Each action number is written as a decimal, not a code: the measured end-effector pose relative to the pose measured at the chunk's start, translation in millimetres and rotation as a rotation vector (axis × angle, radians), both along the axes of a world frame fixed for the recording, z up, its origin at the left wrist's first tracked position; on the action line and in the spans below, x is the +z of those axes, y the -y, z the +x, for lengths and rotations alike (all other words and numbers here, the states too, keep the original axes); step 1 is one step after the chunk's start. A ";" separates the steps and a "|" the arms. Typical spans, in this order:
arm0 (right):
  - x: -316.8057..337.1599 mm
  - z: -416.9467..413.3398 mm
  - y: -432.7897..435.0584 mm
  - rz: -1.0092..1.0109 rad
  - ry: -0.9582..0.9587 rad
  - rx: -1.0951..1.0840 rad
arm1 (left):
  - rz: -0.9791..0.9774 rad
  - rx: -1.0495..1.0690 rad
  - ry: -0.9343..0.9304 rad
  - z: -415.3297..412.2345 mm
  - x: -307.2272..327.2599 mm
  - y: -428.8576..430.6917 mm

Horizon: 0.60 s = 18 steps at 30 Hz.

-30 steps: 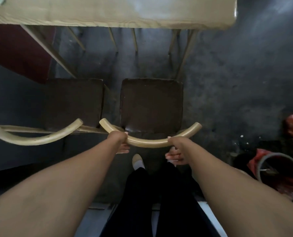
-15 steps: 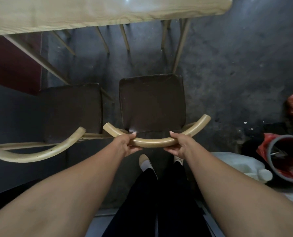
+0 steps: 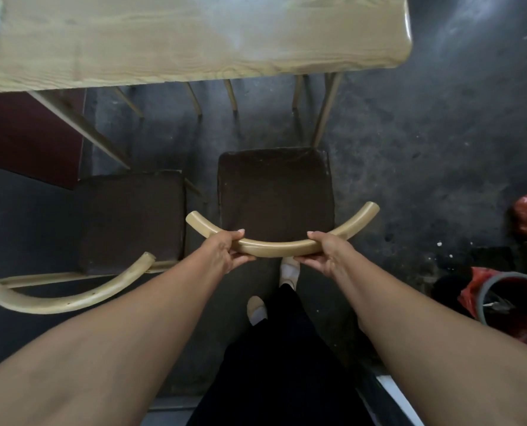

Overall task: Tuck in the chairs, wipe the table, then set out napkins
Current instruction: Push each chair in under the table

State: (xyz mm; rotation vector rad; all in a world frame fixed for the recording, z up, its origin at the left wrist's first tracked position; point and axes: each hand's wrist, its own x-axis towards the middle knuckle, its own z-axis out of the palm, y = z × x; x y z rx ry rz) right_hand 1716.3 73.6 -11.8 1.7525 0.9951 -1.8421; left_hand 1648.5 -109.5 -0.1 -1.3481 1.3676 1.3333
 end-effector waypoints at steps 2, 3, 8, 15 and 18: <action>2.7 -9.8 -3.2 0.012 -0.009 -0.029 | -0.006 -0.001 -0.003 -10.3 2.7 -2.6; 4.7 -18.6 -6.5 0.017 -0.016 -0.034 | -0.004 0.004 -0.012 -17.9 4.9 -5.5; 7.6 -50.8 -20.1 0.039 -0.058 -0.045 | 0.002 0.031 -0.053 -47.5 7.0 -15.5; -1.8 -93.6 -27.6 0.051 -0.098 -0.050 | 0.010 0.058 -0.115 -91.1 -6.2 -20.3; -7.1 -113.5 -29.5 0.060 -0.104 -0.054 | 0.001 0.052 -0.111 -113.3 -11.4 -21.7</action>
